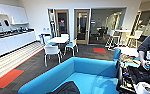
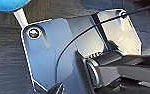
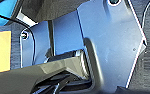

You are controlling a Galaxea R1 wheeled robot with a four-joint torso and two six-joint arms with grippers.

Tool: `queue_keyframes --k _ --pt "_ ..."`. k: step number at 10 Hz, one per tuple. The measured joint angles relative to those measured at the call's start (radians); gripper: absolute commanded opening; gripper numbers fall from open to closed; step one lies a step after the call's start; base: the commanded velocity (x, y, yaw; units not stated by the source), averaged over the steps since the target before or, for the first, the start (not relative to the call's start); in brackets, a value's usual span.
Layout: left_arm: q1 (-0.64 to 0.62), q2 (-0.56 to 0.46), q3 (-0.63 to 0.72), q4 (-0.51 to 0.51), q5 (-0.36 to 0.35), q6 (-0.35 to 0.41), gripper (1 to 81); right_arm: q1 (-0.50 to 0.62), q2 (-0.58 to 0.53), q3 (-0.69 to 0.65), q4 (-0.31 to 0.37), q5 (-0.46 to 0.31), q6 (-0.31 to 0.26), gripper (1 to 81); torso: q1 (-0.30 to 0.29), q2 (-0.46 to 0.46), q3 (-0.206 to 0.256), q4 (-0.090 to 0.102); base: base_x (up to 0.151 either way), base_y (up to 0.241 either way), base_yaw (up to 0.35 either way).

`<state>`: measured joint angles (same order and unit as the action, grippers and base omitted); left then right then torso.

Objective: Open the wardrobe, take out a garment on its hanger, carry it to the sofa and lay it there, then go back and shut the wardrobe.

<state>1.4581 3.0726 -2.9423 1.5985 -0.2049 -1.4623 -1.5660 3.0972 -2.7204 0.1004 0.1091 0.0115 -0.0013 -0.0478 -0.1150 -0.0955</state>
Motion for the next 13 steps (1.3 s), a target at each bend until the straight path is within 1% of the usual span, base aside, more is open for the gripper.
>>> queue_keyframes --k 3,6,13 --pt "-0.001 0.006 0.001 0.001 -0.001 0.000 81.1 -0.003 0.000 0.000 -0.002 -0.004 -0.011 81.1 0.000 0.000 0.000 0.000 0.000 0.000 0.000" --pt "0.000 0.006 0.001 0.001 0.000 0.000 81.1 -0.005 0.000 -0.004 -0.004 -0.005 -0.011 81.1 0.000 0.000 0.000 0.000 0.000 0.000 0.000" --pt "0.008 0.009 0.001 0.003 0.000 0.000 81.1 -0.015 0.000 -0.004 -0.006 -0.005 -0.012 81.1 0.000 -0.001 0.001 0.000 -0.068 0.000 0.000"
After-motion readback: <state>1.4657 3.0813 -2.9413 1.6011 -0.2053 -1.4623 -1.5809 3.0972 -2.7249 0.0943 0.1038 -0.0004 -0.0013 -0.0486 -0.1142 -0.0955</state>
